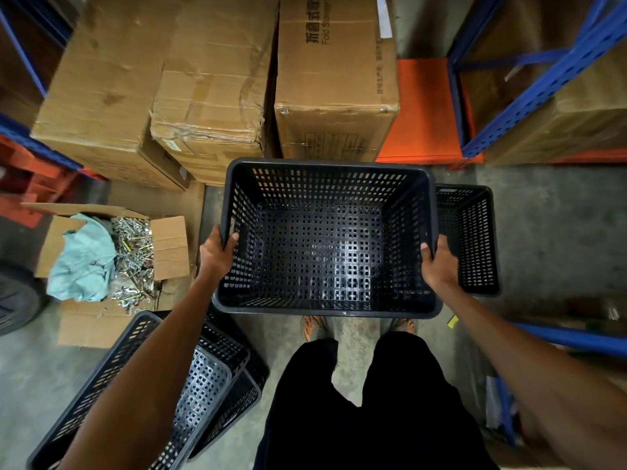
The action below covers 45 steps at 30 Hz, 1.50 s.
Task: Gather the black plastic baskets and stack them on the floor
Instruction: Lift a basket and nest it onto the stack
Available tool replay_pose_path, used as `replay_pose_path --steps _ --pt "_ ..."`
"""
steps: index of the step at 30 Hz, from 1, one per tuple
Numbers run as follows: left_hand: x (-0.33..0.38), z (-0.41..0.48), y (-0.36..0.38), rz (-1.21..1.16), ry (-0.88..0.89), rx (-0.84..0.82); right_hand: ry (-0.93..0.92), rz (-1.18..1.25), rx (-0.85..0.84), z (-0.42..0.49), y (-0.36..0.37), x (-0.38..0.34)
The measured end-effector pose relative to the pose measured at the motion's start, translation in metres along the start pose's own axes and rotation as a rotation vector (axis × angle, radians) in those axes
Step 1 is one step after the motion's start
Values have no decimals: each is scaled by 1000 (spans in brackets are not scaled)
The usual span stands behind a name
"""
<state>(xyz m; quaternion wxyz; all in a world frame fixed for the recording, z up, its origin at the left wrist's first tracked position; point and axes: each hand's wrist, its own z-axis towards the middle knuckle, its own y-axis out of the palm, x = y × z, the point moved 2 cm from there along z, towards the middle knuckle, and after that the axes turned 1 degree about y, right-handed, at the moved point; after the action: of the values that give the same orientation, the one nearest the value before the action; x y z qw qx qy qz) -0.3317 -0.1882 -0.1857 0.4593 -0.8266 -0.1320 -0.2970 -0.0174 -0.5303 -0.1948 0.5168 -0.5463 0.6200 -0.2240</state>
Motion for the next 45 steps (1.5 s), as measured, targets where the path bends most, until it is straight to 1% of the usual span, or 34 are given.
replay_pose_path --steps 3,6,10,12,15,20,24,27,30,33,37,41,45 --pt "-3 -5 -3 37 -13 -27 40 27 -74 -8 -3 6" --pt "-9 -13 -5 2 -25 -57 92 75 -60 -20 -4 12" --pt "-19 -29 -1 -30 -41 -46 149 112 -69 -30 0 18" --pt "-18 -29 -1 -32 -31 -37 170 108 -70 -33 3 17" --pt "-17 -25 -3 -5 -61 -58 211 85 -62 -37 5 16" --pt "-19 -26 -2 53 -102 -75 179 94 -67 -41 2 21" --pt "-26 -37 -3 168 -122 -83 183 66 -123 -45 3 31" --pt "-35 -45 -2 177 -123 -73 182 61 -131 -54 8 46" --pt "-40 -54 -1 170 -108 -52 185 94 -115 -62 12 55" --pt "-52 -64 0 149 -101 -68 221 184 -126 -69 15 57" --pt "-66 -70 -7 172 -26 -63 226 236 -132 -74 18 59" --pt "-77 -73 -7 -5 -24 -123 203 221 -109 -75 19 59" --pt "-78 -73 -5 -56 -23 -82 207 223 -104 -69 18 59"
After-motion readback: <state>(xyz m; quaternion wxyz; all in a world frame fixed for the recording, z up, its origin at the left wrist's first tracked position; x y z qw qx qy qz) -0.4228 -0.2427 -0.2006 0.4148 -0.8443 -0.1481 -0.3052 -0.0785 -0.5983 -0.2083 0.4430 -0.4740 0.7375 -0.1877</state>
